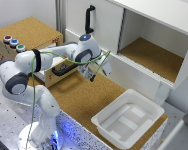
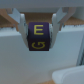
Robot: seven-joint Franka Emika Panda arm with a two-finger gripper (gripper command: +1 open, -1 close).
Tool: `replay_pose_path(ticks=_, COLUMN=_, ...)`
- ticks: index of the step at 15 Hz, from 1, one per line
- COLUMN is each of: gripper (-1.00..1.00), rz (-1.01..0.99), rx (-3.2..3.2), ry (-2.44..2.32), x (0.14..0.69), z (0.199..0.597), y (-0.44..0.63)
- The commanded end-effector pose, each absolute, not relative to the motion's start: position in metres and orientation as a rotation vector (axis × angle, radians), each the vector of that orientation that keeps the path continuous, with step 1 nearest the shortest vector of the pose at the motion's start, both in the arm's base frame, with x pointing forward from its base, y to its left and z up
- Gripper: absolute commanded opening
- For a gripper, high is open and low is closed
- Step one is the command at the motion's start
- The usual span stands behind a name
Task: Place the purple block inside the right cabinet
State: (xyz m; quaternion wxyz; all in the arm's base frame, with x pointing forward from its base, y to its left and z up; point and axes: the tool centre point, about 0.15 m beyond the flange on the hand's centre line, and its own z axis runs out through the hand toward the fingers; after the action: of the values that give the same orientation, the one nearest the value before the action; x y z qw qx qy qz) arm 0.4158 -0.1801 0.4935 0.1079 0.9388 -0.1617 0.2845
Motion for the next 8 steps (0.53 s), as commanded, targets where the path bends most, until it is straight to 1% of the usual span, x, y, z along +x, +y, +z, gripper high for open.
replay_pose_path(ticks=1, gripper=-1.0, rz=0.746, rx=2.809, ry=-0.439, x=0.525, z=0.51, y=-0.25)
replay_pose_path(ticks=5, gripper=-1.0, rz=0.739, rx=2.849, ry=-0.392, x=0.577, z=0.504, y=-0.289)
replay_pose_path(ticks=8, gripper=-1.0, rz=0.756, rx=2.879, ry=-0.355, x=0.601, z=0.501, y=-0.305)
